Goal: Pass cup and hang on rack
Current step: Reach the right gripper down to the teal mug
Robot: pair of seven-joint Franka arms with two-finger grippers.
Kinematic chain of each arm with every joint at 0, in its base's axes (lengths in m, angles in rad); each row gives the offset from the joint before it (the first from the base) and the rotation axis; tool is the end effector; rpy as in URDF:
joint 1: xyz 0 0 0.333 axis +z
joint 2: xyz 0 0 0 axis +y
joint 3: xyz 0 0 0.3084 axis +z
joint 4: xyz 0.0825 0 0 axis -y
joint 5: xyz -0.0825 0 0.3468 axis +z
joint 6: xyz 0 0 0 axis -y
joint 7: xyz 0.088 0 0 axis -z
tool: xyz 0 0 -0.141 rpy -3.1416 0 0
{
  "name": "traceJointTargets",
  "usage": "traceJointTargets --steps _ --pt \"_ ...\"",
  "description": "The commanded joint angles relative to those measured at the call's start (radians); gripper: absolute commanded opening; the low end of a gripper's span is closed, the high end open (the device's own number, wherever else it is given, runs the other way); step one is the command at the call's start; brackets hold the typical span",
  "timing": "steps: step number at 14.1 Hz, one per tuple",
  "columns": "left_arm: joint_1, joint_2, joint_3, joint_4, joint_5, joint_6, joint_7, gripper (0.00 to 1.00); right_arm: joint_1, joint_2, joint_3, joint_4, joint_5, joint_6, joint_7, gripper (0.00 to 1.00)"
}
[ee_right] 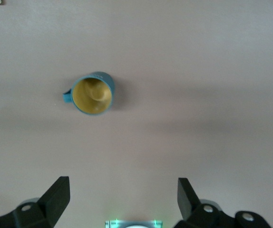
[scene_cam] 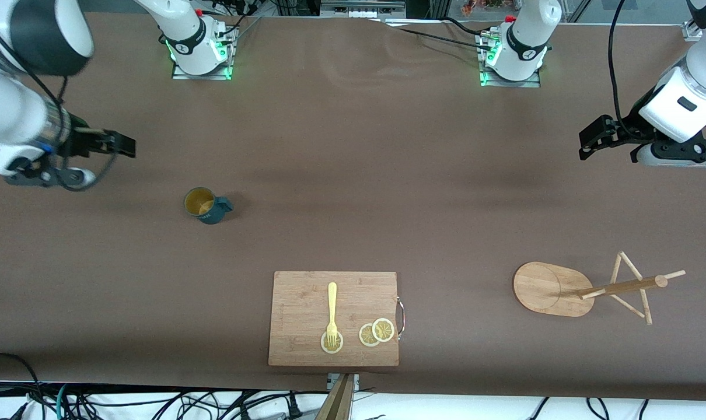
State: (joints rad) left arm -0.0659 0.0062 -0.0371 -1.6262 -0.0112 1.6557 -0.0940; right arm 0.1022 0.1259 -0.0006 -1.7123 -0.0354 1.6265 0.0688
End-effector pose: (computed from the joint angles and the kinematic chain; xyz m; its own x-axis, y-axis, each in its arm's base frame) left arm 0.5240 -0.0556 0.5630 0.9997 -0.0080 0.0221 -0.0083 -0.9999 0.0136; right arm 0.5310 0.0493 0.4603 0.9777 0.0326 -0.2073 0.0436 -0.9979 0.0486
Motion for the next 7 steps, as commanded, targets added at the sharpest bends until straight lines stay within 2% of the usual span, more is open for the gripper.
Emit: traceJointTargets --steps 1,4,5,6,7 --pt "-0.002 0.005 -0.001 0.016 0.02 0.001 0.003 1.0 0.004 0.018 -0.004 -0.119 0.002 0.169 -0.006 0.99" --pt "-0.003 0.003 -0.004 0.017 0.023 0.001 0.007 1.0 0.005 -0.003 -0.003 -0.332 0.003 0.438 -0.006 0.97" --pt "-0.002 0.003 -0.004 0.016 0.022 0.001 0.007 1.0 0.005 -0.023 -0.002 -0.395 0.006 0.475 -0.006 0.78" --pt "-0.002 0.005 -0.004 0.016 0.022 0.001 0.007 1.0 0.005 -0.028 -0.002 -0.432 0.006 0.519 -0.006 0.67" --pt "-0.002 0.005 -0.003 0.016 0.022 0.001 0.008 1.0 0.005 -0.013 -0.002 -0.458 0.006 0.591 -0.007 0.63"
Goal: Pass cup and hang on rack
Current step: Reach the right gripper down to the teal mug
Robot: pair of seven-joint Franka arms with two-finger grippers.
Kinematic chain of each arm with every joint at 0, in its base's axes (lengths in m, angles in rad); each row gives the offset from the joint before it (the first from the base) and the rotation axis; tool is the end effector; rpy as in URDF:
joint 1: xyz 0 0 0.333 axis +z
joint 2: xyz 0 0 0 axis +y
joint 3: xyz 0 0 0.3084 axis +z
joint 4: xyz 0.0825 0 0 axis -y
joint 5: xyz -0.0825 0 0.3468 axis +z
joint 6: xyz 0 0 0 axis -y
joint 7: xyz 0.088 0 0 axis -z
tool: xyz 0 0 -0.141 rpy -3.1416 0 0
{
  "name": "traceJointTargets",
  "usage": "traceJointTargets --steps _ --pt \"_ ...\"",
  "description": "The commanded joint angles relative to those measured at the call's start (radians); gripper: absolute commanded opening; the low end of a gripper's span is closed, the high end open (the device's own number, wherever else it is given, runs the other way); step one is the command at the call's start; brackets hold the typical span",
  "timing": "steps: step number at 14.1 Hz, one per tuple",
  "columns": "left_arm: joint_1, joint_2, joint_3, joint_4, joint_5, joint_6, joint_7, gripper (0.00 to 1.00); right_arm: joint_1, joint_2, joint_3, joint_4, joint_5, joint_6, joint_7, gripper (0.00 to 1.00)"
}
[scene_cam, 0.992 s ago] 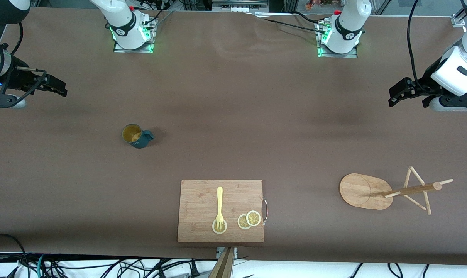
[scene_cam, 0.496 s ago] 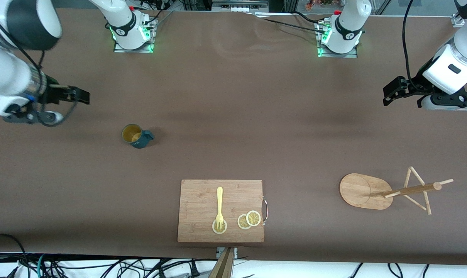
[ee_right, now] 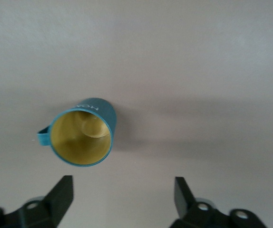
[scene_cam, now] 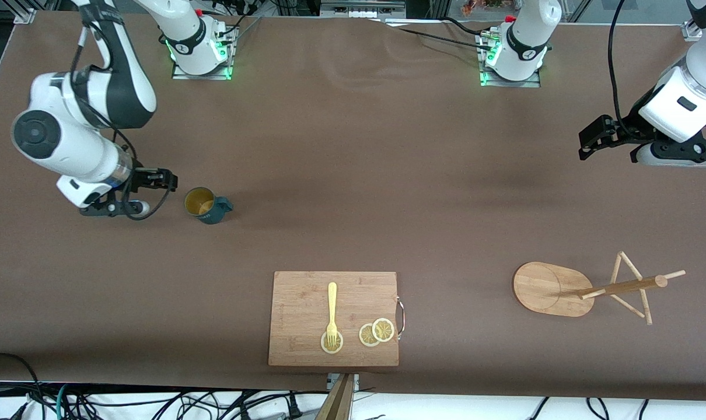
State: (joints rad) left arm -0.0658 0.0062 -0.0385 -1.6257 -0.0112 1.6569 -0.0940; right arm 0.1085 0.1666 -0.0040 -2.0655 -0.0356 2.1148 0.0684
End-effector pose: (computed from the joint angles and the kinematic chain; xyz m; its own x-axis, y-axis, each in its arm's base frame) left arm 0.5241 -0.0563 0.5633 0.9997 -0.0093 0.0238 -0.0096 -0.9999 0.0137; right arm 0.5252 0.0524 0.3253 0.9919 0.0538 -0.1151 0.0584 -0.9976 0.0367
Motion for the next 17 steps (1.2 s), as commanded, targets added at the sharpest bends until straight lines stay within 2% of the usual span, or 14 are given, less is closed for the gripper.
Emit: traceJointTargets --steps 1,3,4,5,6,7,8,9,13,15,17 --pt "-0.002 0.003 -0.003 0.015 0.022 0.0 0.008 1.0 0.006 -0.027 0.002 -0.126 0.005 0.19 -0.007 0.63" --pt "-0.002 0.003 -0.003 0.015 0.022 -0.002 0.008 1.0 0.028 0.029 0.002 -0.16 0.005 0.336 -0.009 0.63" --pt "-0.002 0.003 -0.003 0.015 0.022 -0.002 0.007 1.0 0.028 0.053 0.002 -0.166 0.005 0.361 -0.013 0.63" --pt "-0.002 0.003 -0.003 0.015 0.02 -0.002 0.007 1.0 0.031 0.066 0.002 -0.166 0.005 0.376 -0.021 0.58" --pt "-0.002 0.003 -0.003 0.017 0.02 -0.002 0.005 1.0 0.033 0.077 0.002 -0.166 0.003 0.387 -0.022 0.45" --pt "-0.003 0.003 -0.004 0.017 0.022 -0.002 0.005 1.0 0.033 0.091 0.002 -0.165 0.003 0.39 -0.022 0.21" --pt "-0.003 0.003 -0.006 0.017 0.022 -0.002 0.005 1.0 0.033 0.099 0.002 -0.163 0.003 0.389 -0.022 0.04" --pt "-0.003 0.002 -0.006 0.017 0.02 -0.002 0.005 1.0 0.033 0.097 0.002 -0.157 0.003 0.381 -0.021 0.0" --pt "-0.003 0.003 -0.006 0.017 0.02 0.0 0.003 1.0 0.043 0.099 0.009 -0.118 0.009 0.338 -0.013 0.0" --pt "-0.002 0.003 -0.004 0.017 0.02 -0.002 0.005 1.0 0.1 0.1 0.015 -0.018 0.011 0.189 0.071 0.0" --pt "-0.002 0.005 -0.003 0.017 0.02 0.0 0.005 1.0 0.184 0.149 0.016 0.098 0.022 0.09 0.242 0.0"
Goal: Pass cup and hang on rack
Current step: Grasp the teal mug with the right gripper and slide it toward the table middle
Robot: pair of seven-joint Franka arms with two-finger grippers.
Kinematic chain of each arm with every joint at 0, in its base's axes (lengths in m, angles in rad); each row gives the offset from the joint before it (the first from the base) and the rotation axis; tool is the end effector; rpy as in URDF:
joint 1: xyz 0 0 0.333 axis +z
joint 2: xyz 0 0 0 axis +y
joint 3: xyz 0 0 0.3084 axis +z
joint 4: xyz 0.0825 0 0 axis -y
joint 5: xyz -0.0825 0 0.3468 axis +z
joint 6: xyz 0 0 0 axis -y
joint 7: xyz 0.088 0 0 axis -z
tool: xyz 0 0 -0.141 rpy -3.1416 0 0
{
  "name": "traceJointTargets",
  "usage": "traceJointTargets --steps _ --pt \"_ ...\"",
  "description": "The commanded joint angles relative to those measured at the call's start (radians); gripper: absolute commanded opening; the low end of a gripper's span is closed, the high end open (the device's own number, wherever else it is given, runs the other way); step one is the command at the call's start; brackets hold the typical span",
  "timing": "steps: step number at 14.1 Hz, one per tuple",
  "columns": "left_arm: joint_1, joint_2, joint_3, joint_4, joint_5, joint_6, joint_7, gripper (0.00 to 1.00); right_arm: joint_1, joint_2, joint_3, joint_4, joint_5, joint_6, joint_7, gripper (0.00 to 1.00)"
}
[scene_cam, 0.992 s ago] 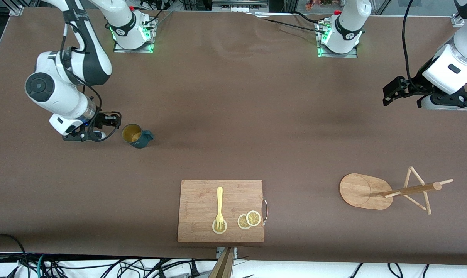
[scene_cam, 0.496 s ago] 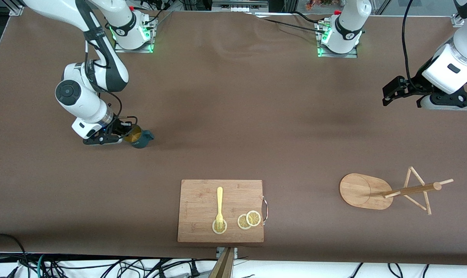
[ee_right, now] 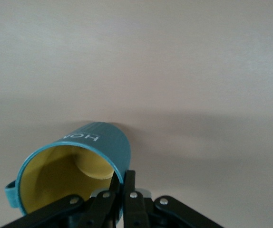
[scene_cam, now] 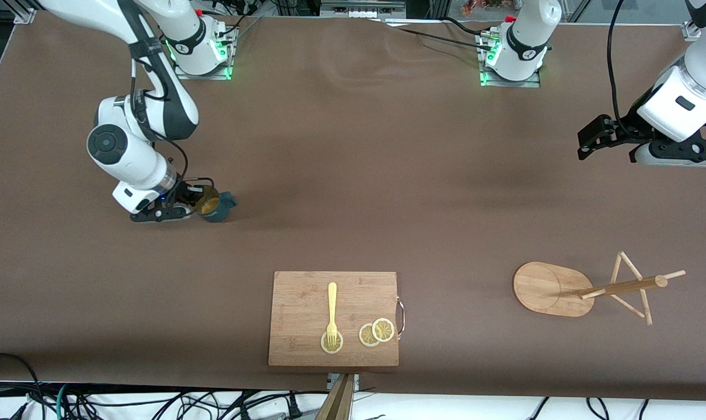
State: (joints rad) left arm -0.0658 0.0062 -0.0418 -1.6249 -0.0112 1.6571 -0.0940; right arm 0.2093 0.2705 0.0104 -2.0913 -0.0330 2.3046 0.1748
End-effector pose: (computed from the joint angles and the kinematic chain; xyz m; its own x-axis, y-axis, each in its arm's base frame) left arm 0.5240 -0.0580 0.5637 0.9996 -0.0126 0.0248 -0.0129 -0.9998 0.0138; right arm 0.5315 0.1171 0.2738 0.9964 0.0665 -0.0529 0.0681 -0.9972 0.0301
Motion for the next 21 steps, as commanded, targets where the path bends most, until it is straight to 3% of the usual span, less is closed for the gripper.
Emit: traceJointTargets --steps 1,3,6,10,11,12,13,14,18,21 --pt "0.0 0.005 0.002 0.016 0.02 0.0 0.003 1.0 0.131 0.094 0.013 0.198 0.06 -0.105 0.213 0.0" --pt "0.004 0.006 0.003 0.016 0.022 0.0 0.005 1.0 0.235 0.2 0.023 0.354 0.146 -0.105 0.397 0.0" --pt "0.009 0.011 0.008 0.016 0.022 0.003 0.007 1.0 0.352 0.343 0.03 0.567 0.157 -0.105 0.559 0.0" --pt "0.011 0.021 0.013 0.033 0.026 0.001 0.011 1.0 0.482 0.486 0.023 0.68 0.145 -0.09 0.709 0.0" --pt "0.011 0.02 0.013 0.034 0.048 0.001 0.013 1.0 0.49 0.493 0.022 0.68 0.145 -0.076 0.713 0.09" --pt "0.009 0.02 0.008 0.036 0.077 0.001 0.011 1.0 0.493 0.493 0.023 0.68 0.145 -0.071 0.715 0.31" --pt "0.008 0.018 0.0 0.037 0.1 0.001 0.011 1.0 0.495 0.49 0.022 0.68 0.143 -0.071 0.712 0.78" --pt "0.006 0.018 -0.001 0.039 0.103 0.0 0.008 1.0 0.493 0.484 0.019 0.68 0.136 -0.073 0.703 1.0" --pt "0.009 0.024 0.016 0.051 0.097 -0.013 0.008 1.0 0.461 0.371 -0.019 0.677 0.125 -0.147 0.695 1.0" --pt "0.011 0.031 0.007 0.017 0.102 -0.01 0.011 1.0 0.461 0.279 -0.148 0.668 0.122 -0.271 0.623 1.0"
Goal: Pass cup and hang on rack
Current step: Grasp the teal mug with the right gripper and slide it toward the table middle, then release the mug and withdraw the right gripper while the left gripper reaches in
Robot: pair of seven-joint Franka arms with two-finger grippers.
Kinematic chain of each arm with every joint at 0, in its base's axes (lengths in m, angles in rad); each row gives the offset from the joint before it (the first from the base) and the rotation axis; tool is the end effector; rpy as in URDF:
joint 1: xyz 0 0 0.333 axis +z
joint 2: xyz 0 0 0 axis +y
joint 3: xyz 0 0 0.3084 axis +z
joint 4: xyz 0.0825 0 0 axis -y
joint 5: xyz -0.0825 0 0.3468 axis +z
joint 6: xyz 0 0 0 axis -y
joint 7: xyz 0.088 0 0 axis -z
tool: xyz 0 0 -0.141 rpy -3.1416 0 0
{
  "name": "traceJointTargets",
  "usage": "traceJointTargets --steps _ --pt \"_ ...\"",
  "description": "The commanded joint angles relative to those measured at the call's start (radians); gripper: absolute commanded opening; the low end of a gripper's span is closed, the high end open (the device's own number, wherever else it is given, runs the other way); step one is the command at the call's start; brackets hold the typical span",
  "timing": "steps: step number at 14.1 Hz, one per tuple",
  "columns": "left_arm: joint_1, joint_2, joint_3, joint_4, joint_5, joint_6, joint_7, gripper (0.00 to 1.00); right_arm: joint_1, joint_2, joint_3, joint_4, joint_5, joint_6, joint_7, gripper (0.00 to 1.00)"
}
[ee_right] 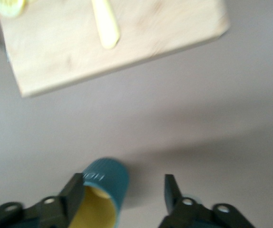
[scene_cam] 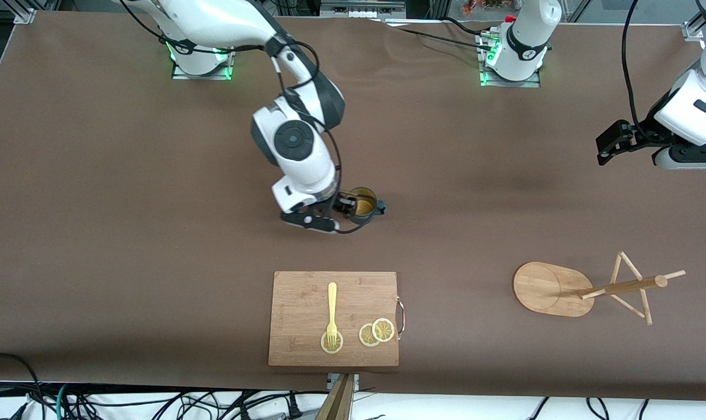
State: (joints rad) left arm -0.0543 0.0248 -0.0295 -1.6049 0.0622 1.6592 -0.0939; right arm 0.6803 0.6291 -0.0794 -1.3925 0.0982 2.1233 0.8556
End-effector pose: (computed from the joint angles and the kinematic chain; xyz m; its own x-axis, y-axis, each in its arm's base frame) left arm 0.5321 -0.0362 0.5631 0.9994 0.0045 0.0350 0.0066 -0.9983 -0.0583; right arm 0.5659 0.4092 0.3267 0.9587 -0.2822 0.0360 -0.2771 -0.9551 -0.1052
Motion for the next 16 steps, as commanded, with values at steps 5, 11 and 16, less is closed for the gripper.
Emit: traceJointTargets --steps 5,11,16 --pt "0.002 0.035 -0.003 -0.108 0.028 -0.006 0.017 1.0 -0.011 -0.196 -0.333 -0.034 -0.005 -0.468 -0.551 1.0" --pt "0.004 -0.089 -0.006 -0.585 0.015 0.483 0.017 1.0 -0.048 -0.289 -0.635 -0.093 0.015 -0.534 -1.123 1.0" --pt "0.005 -0.088 -0.018 -0.763 0.011 0.801 0.057 1.0 -0.256 -0.41 -0.469 -0.094 0.005 -0.657 -1.146 1.0"
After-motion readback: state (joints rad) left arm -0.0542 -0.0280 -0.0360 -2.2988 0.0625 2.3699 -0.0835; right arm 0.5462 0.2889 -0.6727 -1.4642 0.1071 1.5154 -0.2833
